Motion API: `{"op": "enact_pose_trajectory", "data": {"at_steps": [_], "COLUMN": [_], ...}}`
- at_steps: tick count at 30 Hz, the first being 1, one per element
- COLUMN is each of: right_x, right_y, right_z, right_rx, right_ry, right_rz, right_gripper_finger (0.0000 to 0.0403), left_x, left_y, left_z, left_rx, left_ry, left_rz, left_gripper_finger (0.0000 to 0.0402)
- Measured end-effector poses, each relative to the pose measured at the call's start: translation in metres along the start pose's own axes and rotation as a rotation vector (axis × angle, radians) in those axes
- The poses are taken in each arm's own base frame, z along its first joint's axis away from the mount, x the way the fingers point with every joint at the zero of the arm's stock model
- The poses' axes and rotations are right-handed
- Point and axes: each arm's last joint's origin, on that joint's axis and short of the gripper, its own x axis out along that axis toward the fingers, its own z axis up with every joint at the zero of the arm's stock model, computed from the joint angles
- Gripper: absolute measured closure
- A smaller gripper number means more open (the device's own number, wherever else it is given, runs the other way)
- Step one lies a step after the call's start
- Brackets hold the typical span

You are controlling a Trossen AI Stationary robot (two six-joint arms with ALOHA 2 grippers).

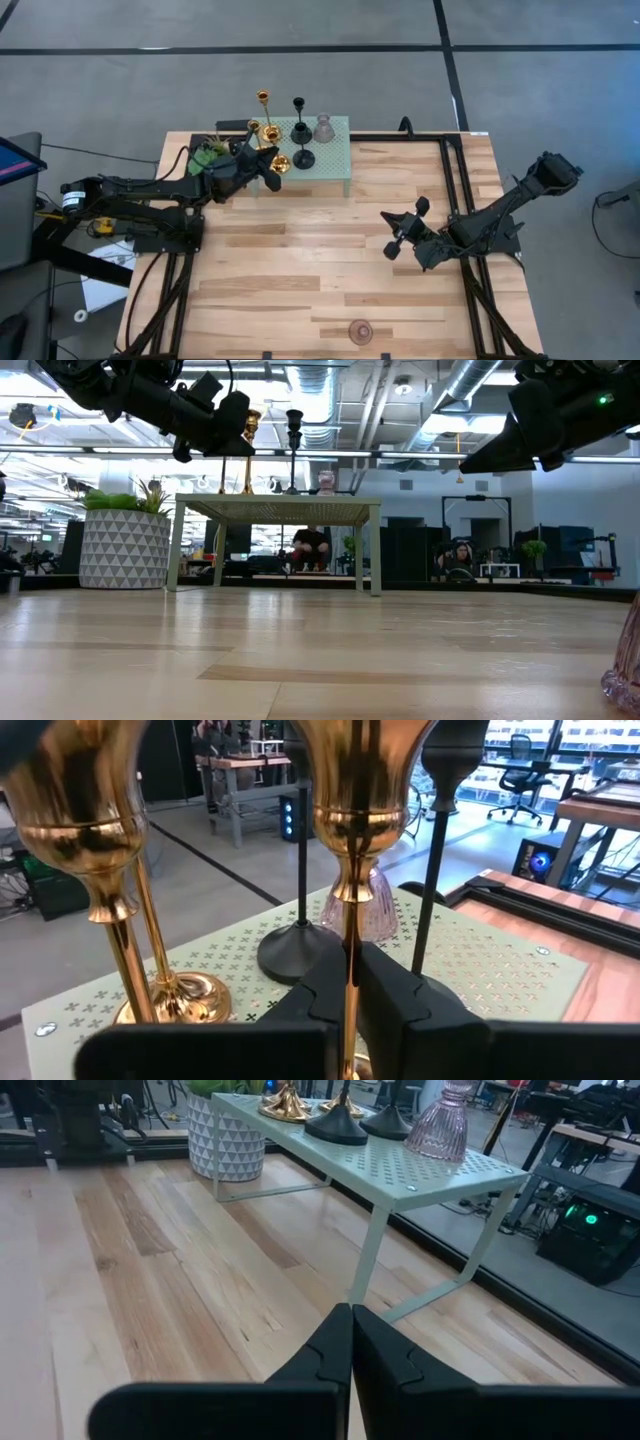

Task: Pick & Place candle stick holders
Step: Put the golden candle holder on the shelf

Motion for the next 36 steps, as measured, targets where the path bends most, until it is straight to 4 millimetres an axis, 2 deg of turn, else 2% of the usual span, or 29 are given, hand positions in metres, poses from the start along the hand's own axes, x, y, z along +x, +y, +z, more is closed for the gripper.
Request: {"op": "enact_pose_trajectory", "data": {"at_steps": [10, 16, 19, 36], "right_x": [0.0, 0.0, 0.0, 0.0], "right_y": [0.0001, 0.0001, 0.0001, 0.0005], "right_z": [0.0, 0.0, 0.0, 0.0006], "right_rx": [0.0, 0.0, 0.0, 0.007], "right_ry": [0.0, 0.001, 0.001, 0.0], "right_rz": [0.0, 0.001, 0.001, 0.007], "right_gripper_finger": [0.0403, 0.0403, 0.0403, 0.0403], "left_x": [0.0, 0.0005, -0.0011, -0.0029], "left_y": [-0.0004, -0.0015, -0.0027, -0.006], "left_z": [-0.0002, -0.0071, -0.0014, -0.0015], "left_rx": [-0.019, 0.002, -0.021, 0.008], "left_ry": [0.001, 0.042, 0.004, 0.004], "left_rz": [-0.019, -0.028, -0.036, -0.056], "left_gripper_finger": [0.0379, 0.0352, 0.0338, 0.0252]}}
